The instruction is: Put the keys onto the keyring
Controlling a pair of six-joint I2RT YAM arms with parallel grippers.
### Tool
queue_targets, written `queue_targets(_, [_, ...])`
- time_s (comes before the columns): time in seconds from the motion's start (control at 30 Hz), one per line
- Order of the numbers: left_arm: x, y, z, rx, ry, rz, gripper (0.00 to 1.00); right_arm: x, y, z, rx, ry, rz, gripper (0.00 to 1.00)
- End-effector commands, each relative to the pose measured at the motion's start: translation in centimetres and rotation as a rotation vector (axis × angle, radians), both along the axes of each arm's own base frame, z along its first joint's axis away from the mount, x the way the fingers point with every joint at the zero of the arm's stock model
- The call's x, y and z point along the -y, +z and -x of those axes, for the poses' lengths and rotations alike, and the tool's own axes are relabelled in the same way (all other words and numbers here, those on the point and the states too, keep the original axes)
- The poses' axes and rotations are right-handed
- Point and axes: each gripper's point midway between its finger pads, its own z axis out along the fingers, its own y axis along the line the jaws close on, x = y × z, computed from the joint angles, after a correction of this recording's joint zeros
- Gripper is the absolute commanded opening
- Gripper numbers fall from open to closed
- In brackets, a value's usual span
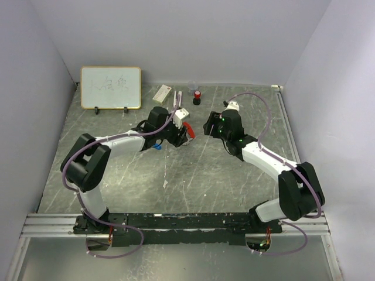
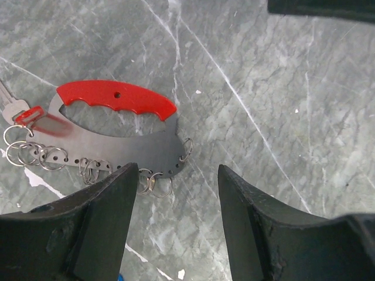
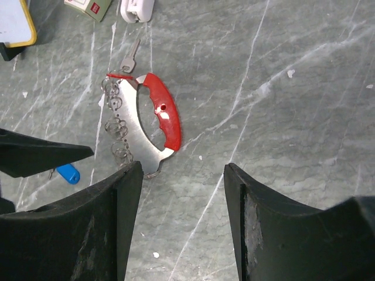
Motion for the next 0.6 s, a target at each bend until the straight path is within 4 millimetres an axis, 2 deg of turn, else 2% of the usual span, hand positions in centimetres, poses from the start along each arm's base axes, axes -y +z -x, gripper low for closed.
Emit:
queue_targets(0.0, [0.5,-0.9,-0.7,0.034,0.000,-0.061,0.67,0.7,0.8,0.1,0.028,-0.005,-0.006,0.58])
queue_targets(0.23, [1.3,-2.7,-0.4,0.023,-0.021,-0.086,0.65,1.1,0.9,0.1,0.027,-0.010,-0.013,0.58])
queue_targets(0.57, [2.2,-4.1,-1.0,0.054,-0.036,-0.109,0.62,1.6,1.0,0.3,0.031,-0.018,-0.014,0.58])
